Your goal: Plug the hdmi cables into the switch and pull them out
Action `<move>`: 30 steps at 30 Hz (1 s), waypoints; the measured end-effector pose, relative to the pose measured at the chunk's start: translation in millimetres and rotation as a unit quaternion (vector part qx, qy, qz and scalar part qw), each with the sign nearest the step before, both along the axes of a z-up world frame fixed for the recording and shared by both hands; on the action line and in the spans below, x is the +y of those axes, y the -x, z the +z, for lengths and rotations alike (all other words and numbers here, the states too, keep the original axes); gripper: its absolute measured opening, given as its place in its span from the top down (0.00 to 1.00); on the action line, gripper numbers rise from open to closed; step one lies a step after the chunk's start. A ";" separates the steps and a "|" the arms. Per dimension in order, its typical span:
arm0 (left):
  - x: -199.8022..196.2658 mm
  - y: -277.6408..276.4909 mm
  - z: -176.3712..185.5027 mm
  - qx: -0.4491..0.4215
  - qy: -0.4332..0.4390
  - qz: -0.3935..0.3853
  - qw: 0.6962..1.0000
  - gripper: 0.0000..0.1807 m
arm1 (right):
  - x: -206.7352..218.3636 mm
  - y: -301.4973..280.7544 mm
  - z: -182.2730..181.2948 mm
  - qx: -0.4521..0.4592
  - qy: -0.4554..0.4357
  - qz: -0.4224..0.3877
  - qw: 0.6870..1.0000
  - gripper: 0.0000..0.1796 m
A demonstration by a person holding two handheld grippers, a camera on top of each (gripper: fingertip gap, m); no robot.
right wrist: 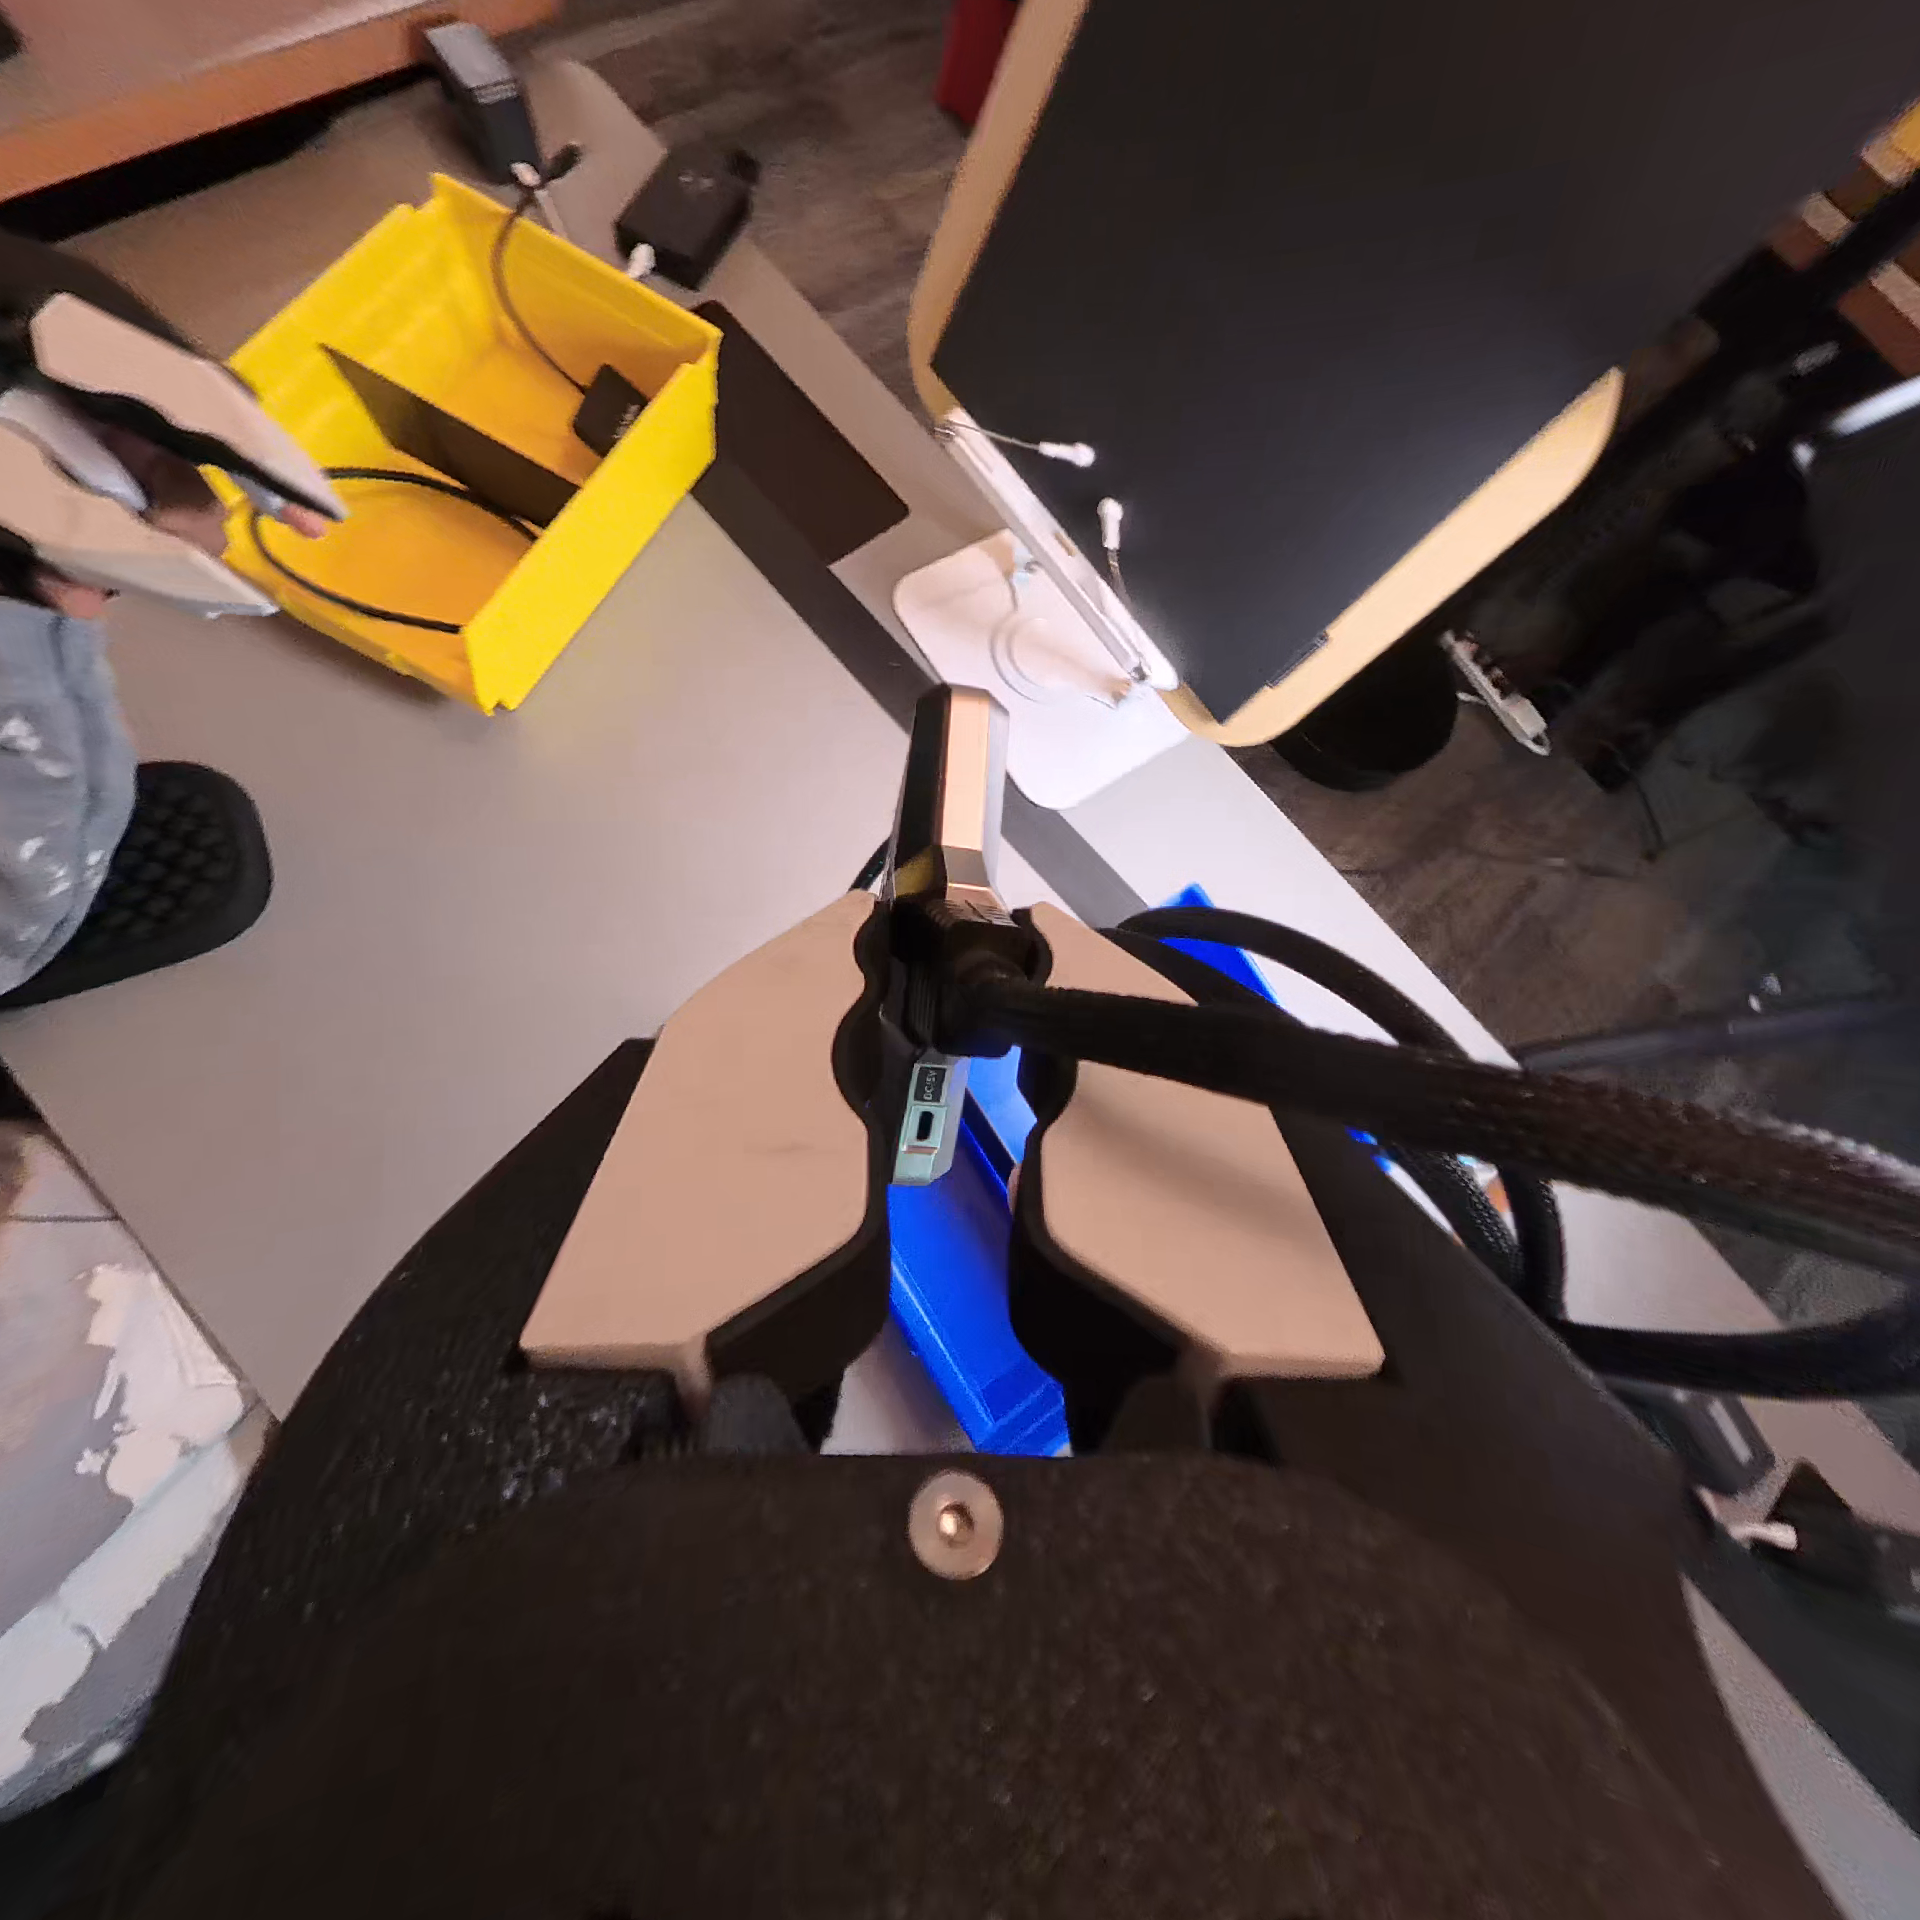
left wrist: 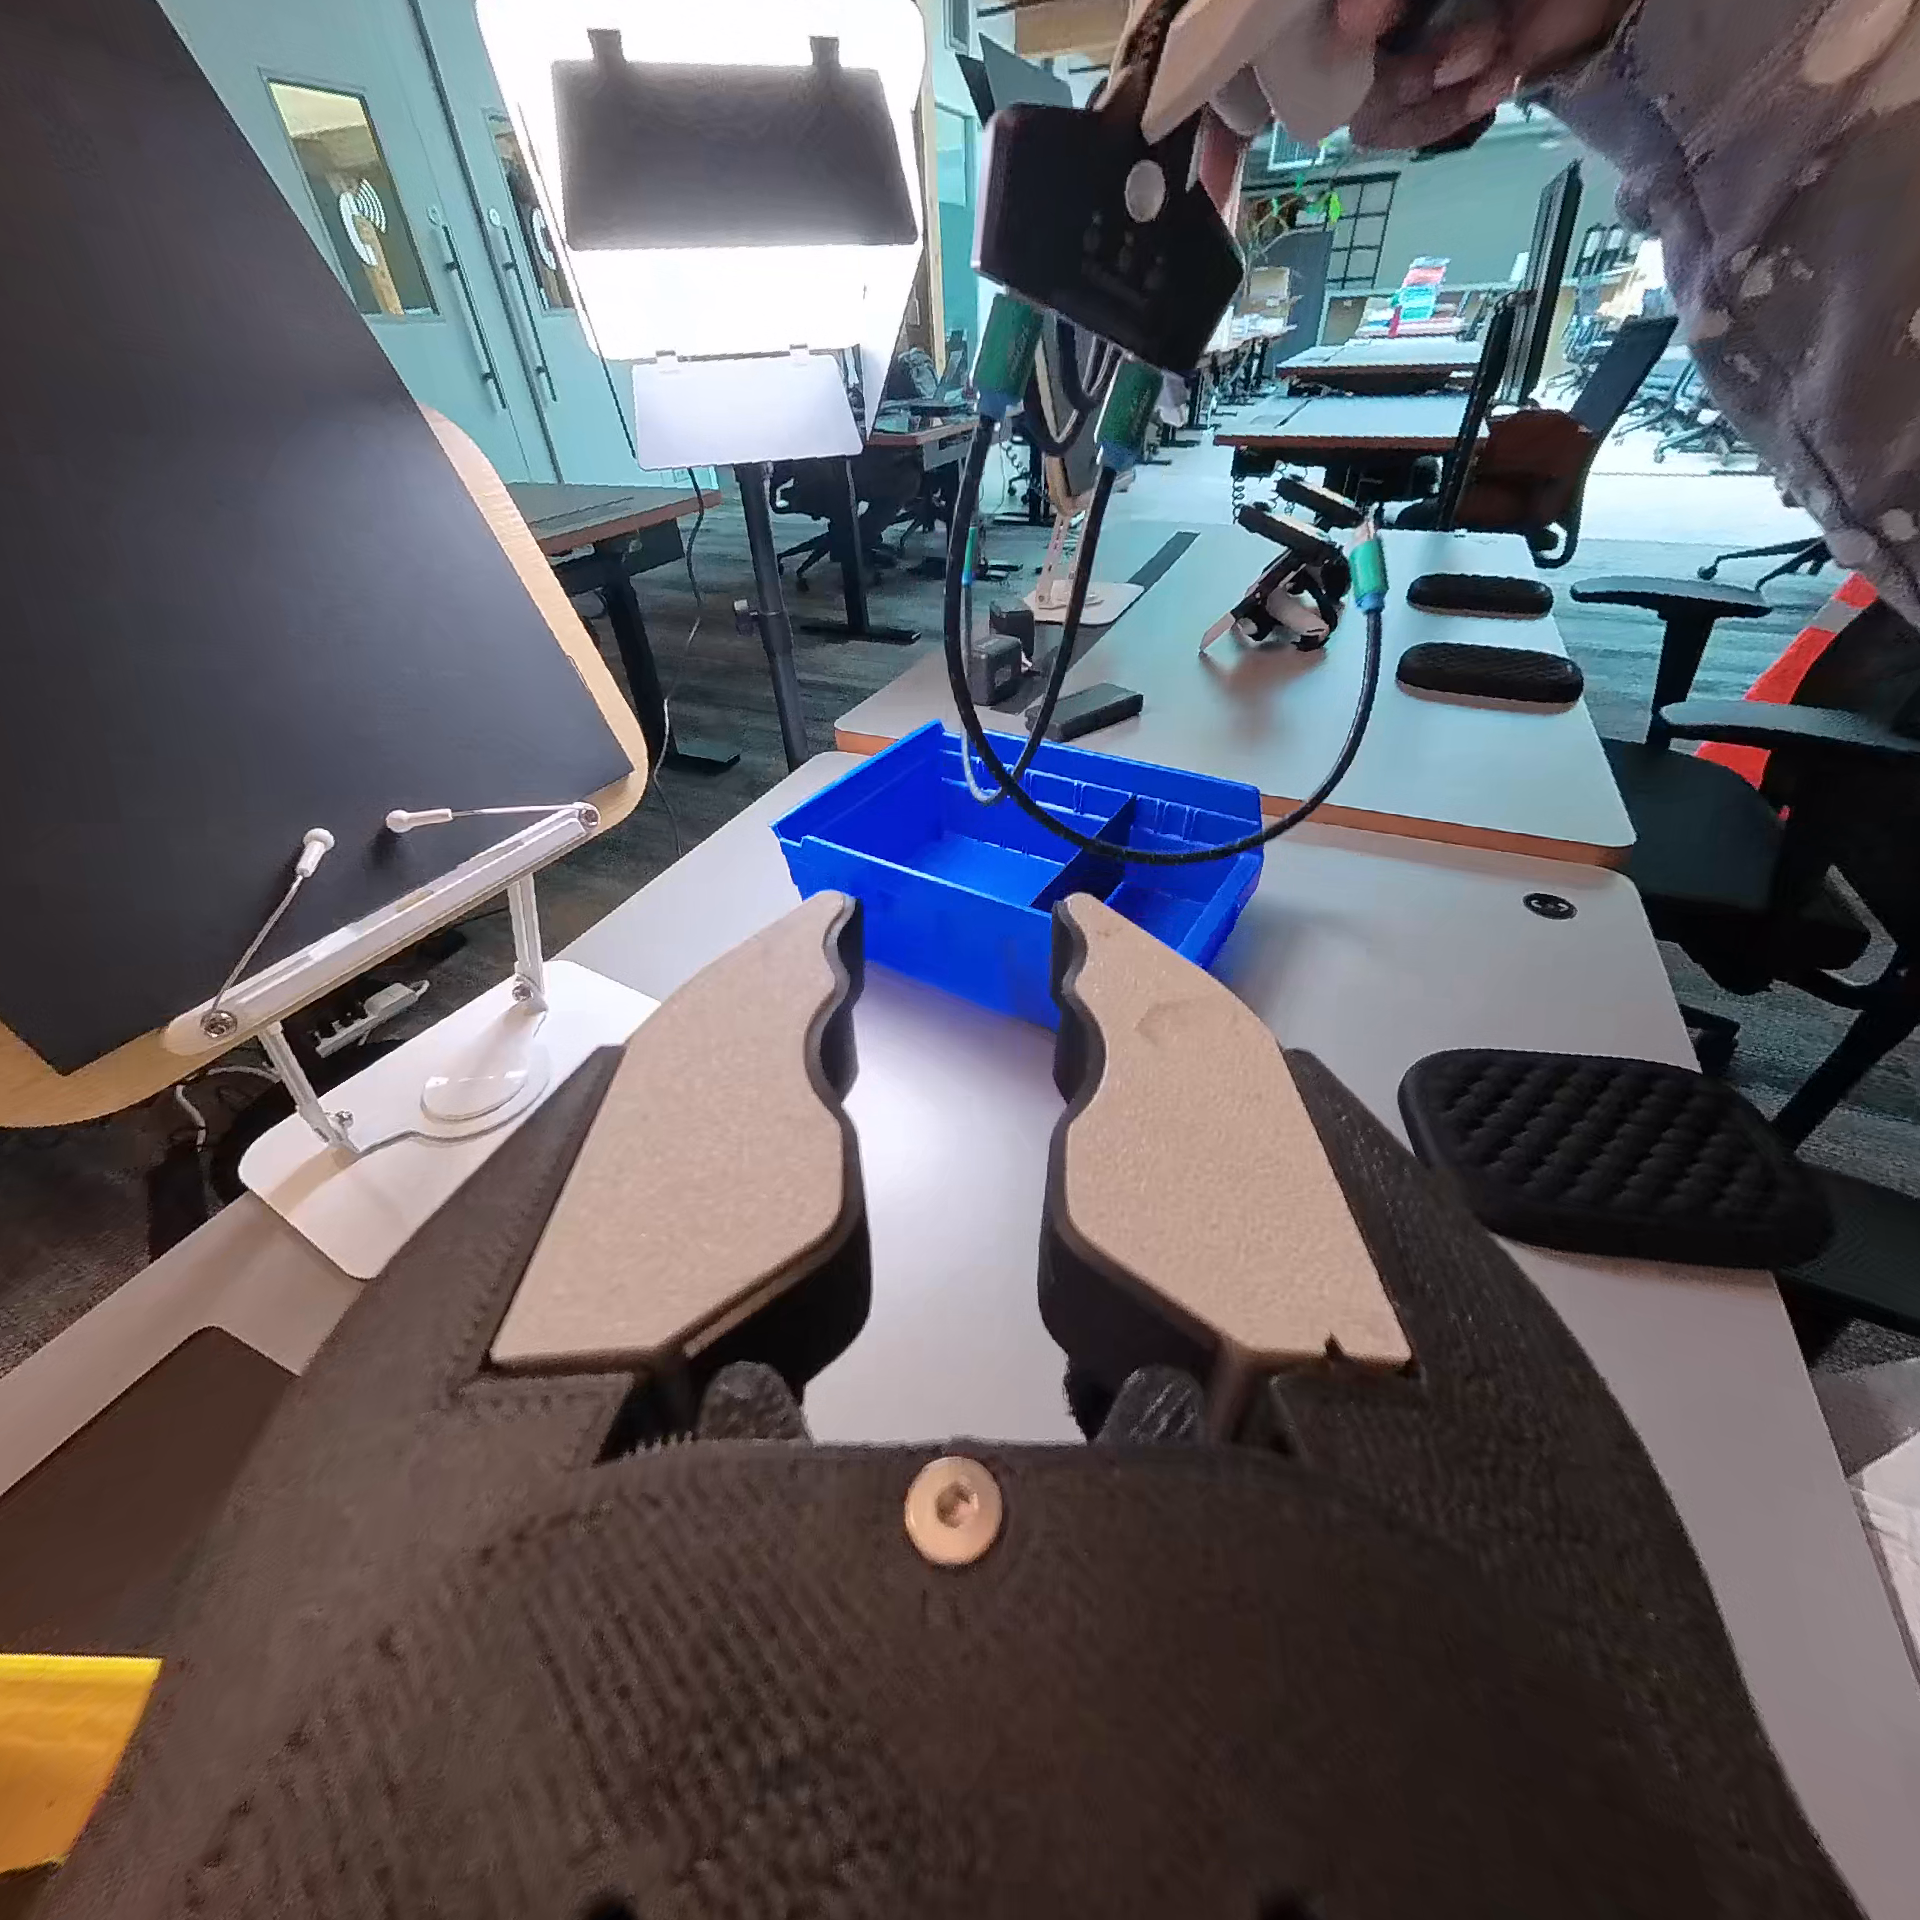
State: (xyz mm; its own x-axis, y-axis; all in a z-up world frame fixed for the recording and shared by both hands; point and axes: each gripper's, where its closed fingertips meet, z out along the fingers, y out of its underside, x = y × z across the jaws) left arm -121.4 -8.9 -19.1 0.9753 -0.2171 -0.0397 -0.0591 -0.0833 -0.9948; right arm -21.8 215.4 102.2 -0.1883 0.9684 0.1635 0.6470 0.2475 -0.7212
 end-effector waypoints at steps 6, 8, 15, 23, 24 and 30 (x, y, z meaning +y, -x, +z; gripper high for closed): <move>6.0 -0.6 -7.6 0.001 0.013 0.001 1.000 0.82 | 57.7 13.3 -47.1 -0.039 -0.001 -0.064 0.997 0.88; 9.0 0.0 -11.9 0.003 0.021 0.003 1.000 0.82 | 75.6 23.3 -68.5 -0.046 -0.003 -0.062 0.997 0.88; 20.4 5.7 -31.6 0.008 0.056 0.013 0.998 0.82 | 127.2 54.0 -107.6 -0.044 0.027 -0.065 0.997 0.88; 35.0 14.0 -56.3 -0.003 0.092 0.014 0.996 0.83 | 141.3 66.3 -129.7 -0.012 -0.038 0.016 0.999 0.87; 36.8 14.3 -59.3 -0.004 0.096 0.014 0.995 0.83 | 140.4 66.5 -139.7 -0.015 -0.056 0.024 0.998 0.87; 43.0 15.0 -73.0 0.000 0.120 0.018 0.993 0.83 | 127.7 50.5 -219.8 -0.087 -0.024 0.000 0.996 0.87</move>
State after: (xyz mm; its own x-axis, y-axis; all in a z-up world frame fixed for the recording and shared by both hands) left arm -136.4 34.1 -92.0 0.9825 -0.1859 0.0084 -0.0525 -0.3207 -0.9457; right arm -72.2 343.1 -117.6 -0.2179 0.9604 0.1737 0.7609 0.2786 -0.5860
